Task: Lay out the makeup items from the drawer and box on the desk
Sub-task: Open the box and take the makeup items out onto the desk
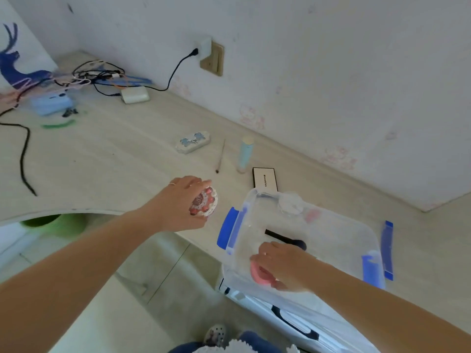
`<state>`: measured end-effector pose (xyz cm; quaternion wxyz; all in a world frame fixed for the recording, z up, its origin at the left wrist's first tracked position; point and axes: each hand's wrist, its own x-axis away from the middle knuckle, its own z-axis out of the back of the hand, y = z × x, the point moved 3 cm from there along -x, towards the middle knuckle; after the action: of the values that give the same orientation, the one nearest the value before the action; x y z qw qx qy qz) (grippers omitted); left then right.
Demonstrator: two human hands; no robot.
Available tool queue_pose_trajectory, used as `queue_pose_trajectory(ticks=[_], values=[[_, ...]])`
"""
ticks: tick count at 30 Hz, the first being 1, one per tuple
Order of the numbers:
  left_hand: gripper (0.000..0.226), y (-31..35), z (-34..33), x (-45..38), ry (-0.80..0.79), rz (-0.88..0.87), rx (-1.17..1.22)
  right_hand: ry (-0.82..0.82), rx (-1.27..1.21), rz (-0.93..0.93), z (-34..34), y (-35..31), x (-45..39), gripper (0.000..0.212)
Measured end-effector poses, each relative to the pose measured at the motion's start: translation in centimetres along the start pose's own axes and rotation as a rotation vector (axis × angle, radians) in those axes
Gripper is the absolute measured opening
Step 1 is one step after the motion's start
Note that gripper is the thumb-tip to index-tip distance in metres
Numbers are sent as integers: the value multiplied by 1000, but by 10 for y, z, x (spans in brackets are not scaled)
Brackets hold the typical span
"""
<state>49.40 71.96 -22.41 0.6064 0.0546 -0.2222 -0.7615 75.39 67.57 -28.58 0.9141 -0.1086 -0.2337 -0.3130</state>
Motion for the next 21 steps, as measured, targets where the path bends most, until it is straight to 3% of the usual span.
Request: queue_pose_trajectory(ticks=[6,12,21], values=[[104,-26,0,-19,49,92,16,363,-298,-114,88,16,45,68],[94,-43,-3,-56,41,170,4,540,-541,-193,171,59,-14,71],[85,-78,-20,-111,35,296,-32,52,-363,-258,131,94,-178,74]])
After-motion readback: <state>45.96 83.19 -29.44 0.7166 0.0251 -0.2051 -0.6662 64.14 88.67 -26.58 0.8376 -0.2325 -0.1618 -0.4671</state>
